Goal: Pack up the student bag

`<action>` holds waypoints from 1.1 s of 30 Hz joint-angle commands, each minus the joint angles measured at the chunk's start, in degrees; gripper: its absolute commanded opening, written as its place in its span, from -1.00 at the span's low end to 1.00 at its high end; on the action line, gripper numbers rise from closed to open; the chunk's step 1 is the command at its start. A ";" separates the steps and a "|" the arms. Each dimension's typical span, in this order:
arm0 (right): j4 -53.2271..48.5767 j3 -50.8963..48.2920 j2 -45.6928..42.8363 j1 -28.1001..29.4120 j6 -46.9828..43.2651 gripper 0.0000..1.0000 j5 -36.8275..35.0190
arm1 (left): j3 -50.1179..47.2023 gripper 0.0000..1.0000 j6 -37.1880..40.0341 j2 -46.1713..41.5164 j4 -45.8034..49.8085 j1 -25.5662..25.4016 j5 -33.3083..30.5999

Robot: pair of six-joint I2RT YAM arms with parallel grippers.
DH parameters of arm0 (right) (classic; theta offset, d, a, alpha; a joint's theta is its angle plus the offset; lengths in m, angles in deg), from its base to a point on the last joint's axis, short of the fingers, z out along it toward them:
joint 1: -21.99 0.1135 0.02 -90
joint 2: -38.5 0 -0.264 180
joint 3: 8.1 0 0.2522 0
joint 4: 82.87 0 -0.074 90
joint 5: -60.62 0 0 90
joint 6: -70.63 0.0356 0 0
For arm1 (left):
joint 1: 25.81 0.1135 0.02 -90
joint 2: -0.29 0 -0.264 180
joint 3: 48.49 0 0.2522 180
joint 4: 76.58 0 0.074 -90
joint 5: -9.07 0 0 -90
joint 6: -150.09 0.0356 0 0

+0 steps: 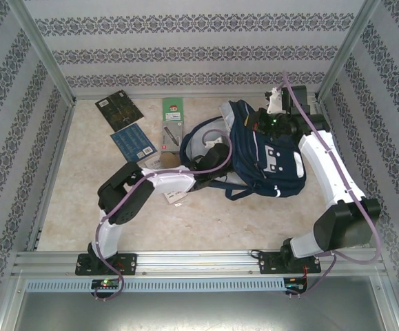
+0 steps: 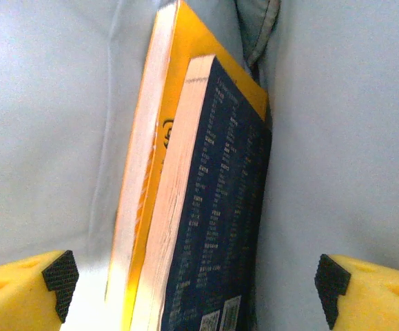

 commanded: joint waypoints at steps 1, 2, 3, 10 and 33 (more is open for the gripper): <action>3.78 -2.85 -3.25 -1.82 -2.37 -1.00 -1.20 | -1.98 0.84 3.76 -6.83 7.46 0.32 -2.51; 3.16 -3.60 -3.47 -1.95 -3.37 -1.00 -2.32 | -2.61 0.83 4.24 -8.31 8.80 0.57 -2.89; 2.76 -4.34 -3.54 -2.08 -4.15 -1.00 -2.97 | -3.29 0.83 4.71 -9.77 9.73 0.90 -3.03; 4.20 -9.43 -3.55 -2.44 -7.00 -0.86 -3.99 | -4.87 0.88 9.06 -19.15 22.22 3.52 -5.59; 11.70 -10.28 -2.06 14.67 -4.50 0.96 -16.78 | -5.73 0.99 23.90 -24.28 38.34 29.49 -0.39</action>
